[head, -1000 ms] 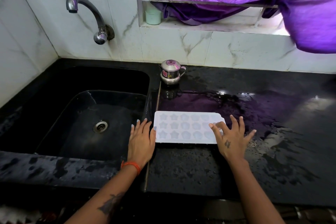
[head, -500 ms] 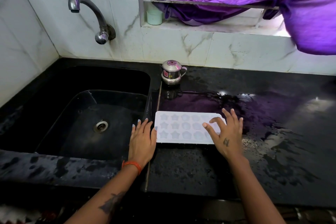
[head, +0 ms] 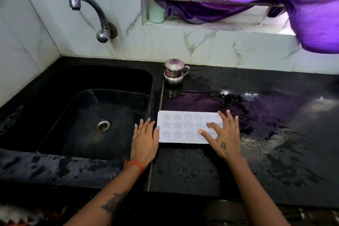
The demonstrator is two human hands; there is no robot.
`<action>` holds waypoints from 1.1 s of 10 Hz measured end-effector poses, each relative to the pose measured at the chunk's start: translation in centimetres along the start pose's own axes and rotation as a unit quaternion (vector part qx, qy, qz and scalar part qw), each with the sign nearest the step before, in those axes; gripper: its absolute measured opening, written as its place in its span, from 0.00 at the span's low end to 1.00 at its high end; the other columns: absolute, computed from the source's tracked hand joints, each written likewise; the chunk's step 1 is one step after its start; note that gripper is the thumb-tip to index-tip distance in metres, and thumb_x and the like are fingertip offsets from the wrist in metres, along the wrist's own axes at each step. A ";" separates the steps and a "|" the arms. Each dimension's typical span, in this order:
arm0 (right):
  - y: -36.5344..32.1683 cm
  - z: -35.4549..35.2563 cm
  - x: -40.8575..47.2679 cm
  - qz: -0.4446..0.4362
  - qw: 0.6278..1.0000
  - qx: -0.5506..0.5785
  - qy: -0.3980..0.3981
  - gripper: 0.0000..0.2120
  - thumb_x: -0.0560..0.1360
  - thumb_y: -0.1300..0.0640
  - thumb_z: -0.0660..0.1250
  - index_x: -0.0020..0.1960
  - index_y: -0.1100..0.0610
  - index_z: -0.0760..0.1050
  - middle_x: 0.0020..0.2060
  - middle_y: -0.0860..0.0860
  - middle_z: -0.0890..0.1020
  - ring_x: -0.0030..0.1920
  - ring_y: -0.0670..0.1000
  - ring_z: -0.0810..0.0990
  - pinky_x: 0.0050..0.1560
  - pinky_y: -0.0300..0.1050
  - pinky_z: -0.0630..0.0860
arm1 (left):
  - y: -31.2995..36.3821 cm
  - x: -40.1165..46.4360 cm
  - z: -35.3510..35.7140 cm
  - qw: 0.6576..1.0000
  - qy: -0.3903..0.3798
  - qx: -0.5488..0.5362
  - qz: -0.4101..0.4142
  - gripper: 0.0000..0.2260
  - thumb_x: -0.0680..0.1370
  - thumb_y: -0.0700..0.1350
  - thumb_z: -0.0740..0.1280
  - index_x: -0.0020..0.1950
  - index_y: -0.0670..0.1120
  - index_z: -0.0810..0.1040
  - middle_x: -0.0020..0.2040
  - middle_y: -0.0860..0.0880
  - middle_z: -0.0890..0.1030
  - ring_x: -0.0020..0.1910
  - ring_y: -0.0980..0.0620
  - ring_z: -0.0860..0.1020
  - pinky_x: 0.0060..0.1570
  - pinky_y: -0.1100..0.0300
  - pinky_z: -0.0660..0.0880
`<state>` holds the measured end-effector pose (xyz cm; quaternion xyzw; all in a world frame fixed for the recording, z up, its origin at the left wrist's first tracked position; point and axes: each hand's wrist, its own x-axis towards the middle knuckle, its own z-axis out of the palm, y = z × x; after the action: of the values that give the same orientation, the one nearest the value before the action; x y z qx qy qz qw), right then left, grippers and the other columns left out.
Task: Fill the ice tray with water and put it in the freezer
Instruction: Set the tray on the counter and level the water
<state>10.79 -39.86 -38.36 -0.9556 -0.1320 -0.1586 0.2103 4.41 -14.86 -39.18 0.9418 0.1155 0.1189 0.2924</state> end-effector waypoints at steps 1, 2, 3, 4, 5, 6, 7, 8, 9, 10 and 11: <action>0.1 0.2 0.0 -0.005 1.000 0.004 0.007 0.28 0.70 0.29 0.55 0.46 0.50 0.81 0.68 0.58 0.70 0.75 0.57 0.56 0.75 0.55 0.41 | 0.0 0.0 0.0 1.000 0.001 0.000 0.000 0.27 0.78 0.56 0.46 0.71 0.44 0.68 0.74 0.46 0.65 0.76 0.49 0.55 0.75 0.56 0.44; 0.3 0.4 -0.1 -0.009 1.000 0.014 0.015 0.27 0.71 0.29 0.55 0.43 0.51 0.80 0.68 0.59 0.71 0.75 0.58 0.56 0.75 0.53 0.41 | -0.1 0.0 0.0 1.000 0.000 -0.003 -0.002 0.27 0.78 0.56 0.46 0.71 0.44 0.67 0.74 0.46 0.65 0.76 0.49 0.55 0.74 0.57 0.44; 0.3 0.4 -0.1 0.002 1.000 0.016 0.011 0.27 0.70 0.30 0.56 0.40 0.53 0.77 0.68 0.59 0.70 0.75 0.58 0.55 0.75 0.50 0.40 | -0.1 0.0 0.0 1.000 -0.002 0.001 0.000 0.27 0.78 0.56 0.45 0.71 0.45 0.67 0.74 0.47 0.64 0.76 0.49 0.55 0.74 0.57 0.44; 0.3 0.4 -0.2 0.009 1.000 0.021 0.003 0.27 0.70 0.30 0.56 0.41 0.53 0.76 0.69 0.60 0.70 0.75 0.58 0.55 0.75 0.47 0.38 | -0.1 0.0 0.0 1.000 -0.002 -0.002 -0.001 0.27 0.78 0.56 0.46 0.71 0.44 0.67 0.74 0.47 0.65 0.76 0.49 0.55 0.74 0.57 0.44; 0.3 0.2 -0.1 0.005 1.000 0.018 -0.004 0.29 0.70 0.29 0.54 0.45 0.52 0.79 0.69 0.59 0.69 0.75 0.57 0.55 0.74 0.42 0.35 | -0.1 0.0 0.0 1.000 -0.002 -0.002 -0.002 0.27 0.78 0.56 0.45 0.71 0.45 0.67 0.74 0.46 0.65 0.76 0.49 0.55 0.74 0.57 0.44; 0.2 0.1 -0.1 -0.002 1.000 0.018 -0.006 0.30 0.71 0.29 0.52 0.46 0.51 0.79 0.68 0.59 0.70 0.75 0.57 0.57 0.75 0.45 0.40 | -0.1 0.0 0.0 1.000 -0.002 -0.001 -0.002 0.27 0.78 0.56 0.45 0.71 0.45 0.67 0.74 0.46 0.65 0.76 0.49 0.55 0.74 0.57 0.44; 0.1 0.0 -0.1 -0.007 1.000 0.022 -0.009 0.29 0.71 0.29 0.53 0.47 0.51 0.80 0.68 0.59 0.71 0.74 0.57 0.58 0.75 0.49 0.45 | 0.0 0.0 0.0 1.000 -0.001 0.001 -0.002 0.27 0.78 0.56 0.45 0.71 0.45 0.67 0.74 0.46 0.65 0.76 0.49 0.55 0.74 0.57 0.44; 0.2 0.0 -0.1 -0.009 0.999 0.033 -0.012 0.32 0.70 0.28 0.52 0.47 0.52 0.80 0.68 0.58 0.71 0.74 0.57 0.58 0.74 0.47 0.44 | 0.0 0.0 0.0 1.000 -0.001 0.001 -0.002 0.27 0.78 0.56 0.45 0.71 0.45 0.67 0.74 0.46 0.65 0.76 0.49 0.55 0.74 0.58 0.44; 0.2 -0.1 -0.1 -0.009 0.999 0.043 -0.012 0.29 0.70 0.29 0.55 0.46 0.52 0.80 0.68 0.58 0.71 0.74 0.56 0.58 0.74 0.46 0.44 | 0.0 0.0 0.0 1.000 -0.001 0.004 -0.001 0.27 0.78 0.56 0.45 0.71 0.45 0.67 0.74 0.46 0.65 0.76 0.49 0.55 0.74 0.58 0.44; 0.2 -0.1 -0.1 -0.010 0.999 0.045 -0.009 0.27 0.70 0.31 0.57 0.44 0.53 0.80 0.67 0.58 0.71 0.74 0.57 0.59 0.74 0.46 0.45 | -0.1 0.0 0.0 1.000 0.002 0.003 -0.001 0.27 0.78 0.56 0.45 0.71 0.44 0.68 0.74 0.46 0.65 0.76 0.49 0.56 0.74 0.58 0.44; 0.3 0.1 -0.1 -0.010 0.999 0.042 -0.003 0.26 0.70 0.32 0.57 0.43 0.54 0.79 0.67 0.59 0.72 0.74 0.58 0.60 0.74 0.48 0.47 | 0.0 0.0 0.0 1.000 0.001 0.004 -0.003 0.27 0.78 0.56 0.46 0.71 0.45 0.68 0.74 0.46 0.65 0.76 0.49 0.56 0.74 0.58 0.44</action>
<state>10.81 -40.13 -38.57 -0.9450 -0.1486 -0.1519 0.2487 4.38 -14.83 -39.20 0.9425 0.1189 0.1189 0.2888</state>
